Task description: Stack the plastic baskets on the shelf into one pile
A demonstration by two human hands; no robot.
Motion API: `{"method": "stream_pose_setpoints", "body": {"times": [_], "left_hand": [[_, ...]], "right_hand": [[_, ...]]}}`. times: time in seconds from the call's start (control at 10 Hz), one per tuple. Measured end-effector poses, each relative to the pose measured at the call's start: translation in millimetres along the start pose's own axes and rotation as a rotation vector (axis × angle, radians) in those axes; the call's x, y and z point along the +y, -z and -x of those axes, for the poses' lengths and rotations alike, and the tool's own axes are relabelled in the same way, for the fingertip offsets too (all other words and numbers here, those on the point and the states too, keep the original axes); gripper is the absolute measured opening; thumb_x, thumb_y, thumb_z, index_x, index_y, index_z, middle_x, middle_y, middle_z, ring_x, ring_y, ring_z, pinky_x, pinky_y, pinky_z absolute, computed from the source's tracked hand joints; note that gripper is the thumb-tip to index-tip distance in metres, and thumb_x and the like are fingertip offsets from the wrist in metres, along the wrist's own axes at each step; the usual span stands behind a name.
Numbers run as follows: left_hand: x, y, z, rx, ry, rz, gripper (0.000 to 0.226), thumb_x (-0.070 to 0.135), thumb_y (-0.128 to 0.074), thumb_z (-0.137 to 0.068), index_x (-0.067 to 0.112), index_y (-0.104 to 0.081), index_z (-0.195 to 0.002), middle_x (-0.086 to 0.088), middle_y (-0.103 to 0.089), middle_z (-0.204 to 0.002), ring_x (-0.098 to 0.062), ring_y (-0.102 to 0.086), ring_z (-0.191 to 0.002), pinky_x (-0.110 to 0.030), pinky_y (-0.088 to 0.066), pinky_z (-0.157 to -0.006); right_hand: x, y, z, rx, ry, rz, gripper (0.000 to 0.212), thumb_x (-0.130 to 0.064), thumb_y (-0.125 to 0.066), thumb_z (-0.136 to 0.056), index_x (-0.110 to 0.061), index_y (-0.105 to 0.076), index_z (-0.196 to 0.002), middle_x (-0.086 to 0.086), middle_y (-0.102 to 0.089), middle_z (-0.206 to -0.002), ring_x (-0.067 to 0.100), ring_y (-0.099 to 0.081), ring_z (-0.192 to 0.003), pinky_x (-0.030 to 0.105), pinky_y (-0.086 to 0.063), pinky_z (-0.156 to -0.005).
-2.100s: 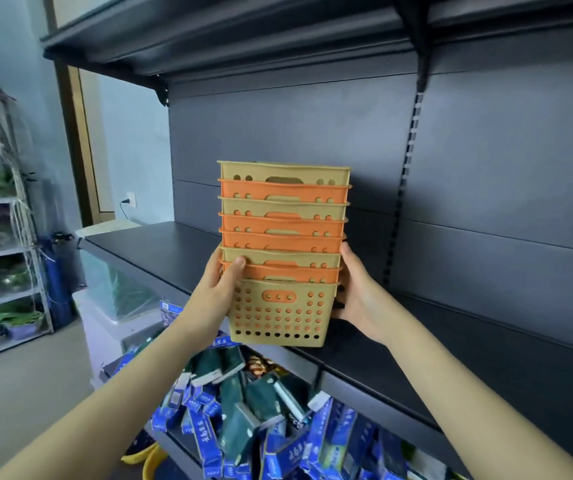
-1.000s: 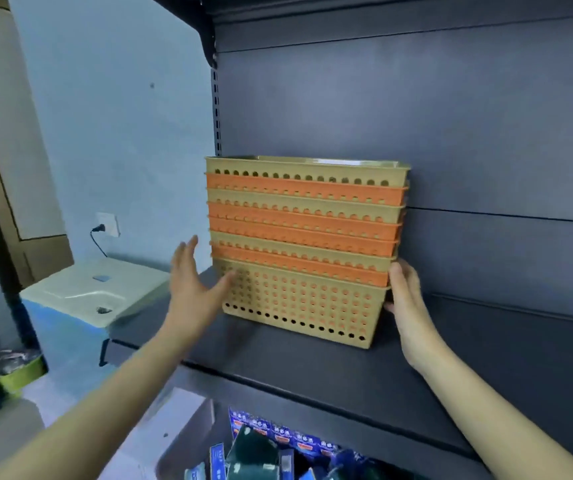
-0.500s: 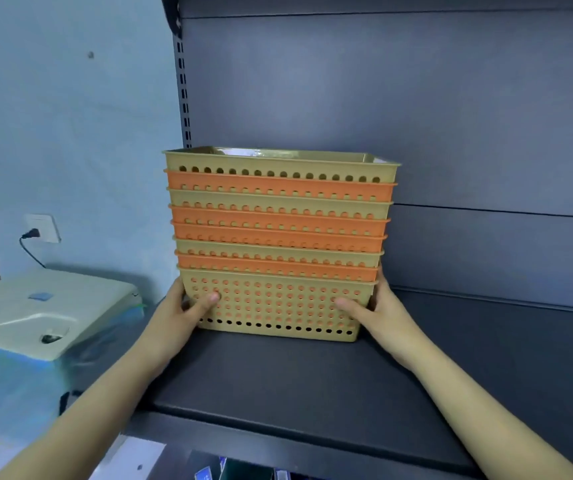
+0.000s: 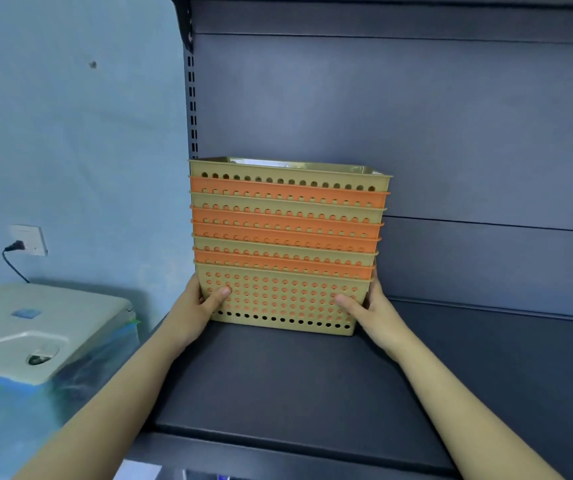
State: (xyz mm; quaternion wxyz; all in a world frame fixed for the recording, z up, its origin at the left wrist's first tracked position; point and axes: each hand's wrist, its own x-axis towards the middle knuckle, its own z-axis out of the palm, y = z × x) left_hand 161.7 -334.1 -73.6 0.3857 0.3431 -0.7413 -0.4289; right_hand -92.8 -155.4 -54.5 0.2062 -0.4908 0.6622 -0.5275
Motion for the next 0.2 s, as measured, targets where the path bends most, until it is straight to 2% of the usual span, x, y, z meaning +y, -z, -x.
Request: {"method": "stream_pose_setpoints", "body": {"times": [0.1, 0.2], "left_hand": [[7, 4, 8, 0.003, 0.005, -0.068, 0.045, 0.027, -0.060, -0.095, 0.024, -0.042, -0.136, 0.006, -0.063, -0.125, -0.018, -0.059, -0.117, -0.031, -0.043, -0.097], [-2, 13, 60, 0.101, -0.120, -0.307, 0.058, 0.026, -0.058, -0.095, 0.020, -0.035, -0.148, 0.000, -0.054, -0.142, -0.020, -0.048, -0.134, -0.029, -0.037, -0.104]], "right_hand": [[-17, -5, 18, 0.046, -0.052, 0.039, 0.089, -0.055, -0.070, -0.076, -0.037, -0.023, -0.149, -0.020, -0.055, -0.133, 0.008, -0.051, -0.127, 0.037, -0.037, -0.111], [-17, -15, 68, 0.371, -0.046, 0.033, 0.061, -0.026, -0.065, -0.089, -0.027, -0.040, -0.144, -0.006, -0.059, -0.133, 0.009, -0.055, -0.122, 0.026, -0.040, -0.106]]}}
